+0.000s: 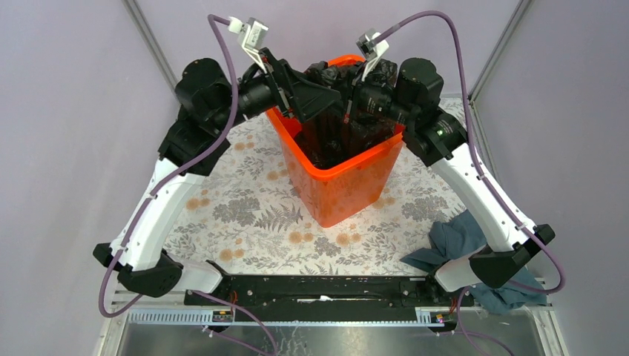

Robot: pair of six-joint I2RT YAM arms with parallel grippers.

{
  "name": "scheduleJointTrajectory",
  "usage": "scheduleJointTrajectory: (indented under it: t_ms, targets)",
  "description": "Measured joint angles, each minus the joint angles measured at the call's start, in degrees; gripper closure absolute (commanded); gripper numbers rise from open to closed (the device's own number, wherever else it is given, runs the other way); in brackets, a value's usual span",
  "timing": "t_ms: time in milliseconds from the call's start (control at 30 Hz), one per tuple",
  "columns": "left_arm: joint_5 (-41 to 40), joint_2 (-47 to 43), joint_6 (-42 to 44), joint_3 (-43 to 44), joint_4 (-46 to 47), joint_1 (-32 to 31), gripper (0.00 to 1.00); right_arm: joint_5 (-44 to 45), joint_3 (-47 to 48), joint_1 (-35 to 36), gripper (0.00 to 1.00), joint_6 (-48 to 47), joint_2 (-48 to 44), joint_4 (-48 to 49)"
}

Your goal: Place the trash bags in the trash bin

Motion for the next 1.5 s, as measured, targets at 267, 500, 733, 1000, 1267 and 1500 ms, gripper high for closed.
scheduleJointTrajectory:
  t_ms: [267, 500, 733, 1000, 1267, 1500]
  targets:
    - [-14.5, 0.3, -4.2, 0.0, 0.4, -2.4, 0.44, 4.7, -0.1, 3.8, 1.0, -1.0, 0.0, -0.1]
    - [-22.4, 0.3, -6.2, -0.1, 0.2, -2.4, 1.0, 10.1, -0.5, 7.2, 0.82, -2.7, -0.3, -0.8]
    - [-24.7, -5.5, -5.7, -8.5, 3.0, -2.4, 1.0, 15.7, -5.8, 7.4, 0.4, -1.5, -6.5, -3.8]
    - [-26.1, -14.8, -5.4, -16.3, 6.4, -2.4, 1.0, 23.6, -7.3, 7.4, 0.0, 4.7, -16.0, -7.3]
    - [-28.5, -23.1, -4.0, -22.1, 6.4, -2.4, 1.0, 35.8, -11.3, 7.4, 0.0, 11.0, -24.3, -10.4]
    - [-32.4, -26.1, -2.8, -24.3, 2.0, -2.4, 1.0, 39.7, -12.2, 7.4, 0.08, 15.0, -24.5, -13.4]
